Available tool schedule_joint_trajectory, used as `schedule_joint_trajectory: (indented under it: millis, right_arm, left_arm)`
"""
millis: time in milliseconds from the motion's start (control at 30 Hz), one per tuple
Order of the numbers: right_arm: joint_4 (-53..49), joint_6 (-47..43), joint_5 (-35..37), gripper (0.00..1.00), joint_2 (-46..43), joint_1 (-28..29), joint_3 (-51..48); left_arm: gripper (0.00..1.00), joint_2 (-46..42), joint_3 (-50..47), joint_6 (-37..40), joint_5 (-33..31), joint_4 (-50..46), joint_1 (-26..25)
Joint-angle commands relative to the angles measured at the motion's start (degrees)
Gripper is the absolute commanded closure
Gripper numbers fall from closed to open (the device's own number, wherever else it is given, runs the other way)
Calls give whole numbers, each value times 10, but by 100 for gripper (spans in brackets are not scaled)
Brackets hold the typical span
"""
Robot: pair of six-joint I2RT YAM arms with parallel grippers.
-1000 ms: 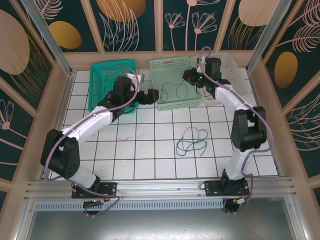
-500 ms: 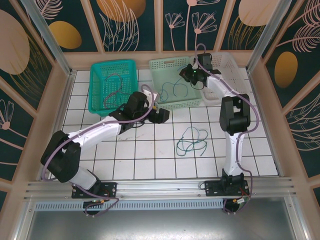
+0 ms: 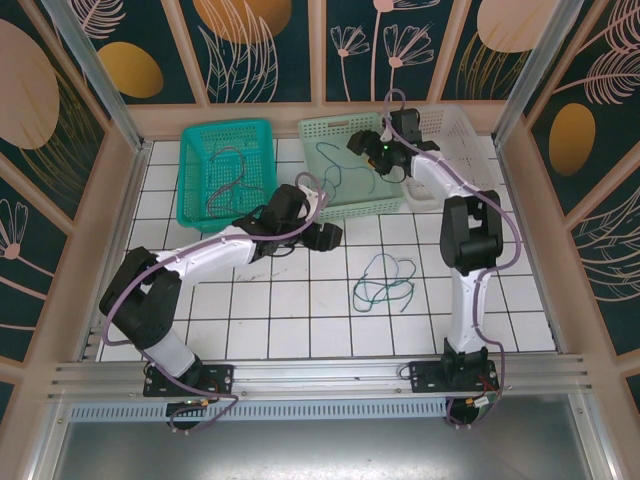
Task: Untangle the cables
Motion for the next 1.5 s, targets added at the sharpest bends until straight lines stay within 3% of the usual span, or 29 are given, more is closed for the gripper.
schedule_joint_trajectory:
  millis: [0, 67, 200, 300, 467, 567, 733, 967, 1200, 1467]
  right_arm:
    - [-3, -77, 33, 25, -108, 7, -66]
    - [-6, -114, 70, 25, -165, 9, -133]
    - [-18, -167, 192, 27, -295, 8, -285]
    - [-26, -176, 250, 31, -382, 7, -400]
    - [-68, -148, 261, 39, -479, 6, -524]
    - [-68, -129, 276, 49, -548, 7, -585]
    - [-71, -108, 289, 52, -643, 6, -655]
    - [-100, -84, 291, 52, -645, 24, -682]
    - [-111, -68, 315, 58, -601, 47, -677]
    - [-115, -81, 309, 57, -545, 54, -667]
  left_arm:
    - [21, 9, 16, 15, 12, -9, -4]
    - [19, 8, 16, 16, 14, -7, -3]
    - [2, 8, 11, 9, 22, 7, -4]
    - [2, 13, 12, 3, 25, 14, -4]
    - [1, 21, 15, -3, 38, 19, -4]
    - [1, 23, 15, -6, 42, 21, -4]
    - [2, 22, 11, -13, 52, 30, -4]
    - [2, 22, 9, -16, 61, 34, -4]
    - [1, 3, -2, -13, 45, 39, -4]
    - [1, 3, -4, -15, 48, 45, -4]
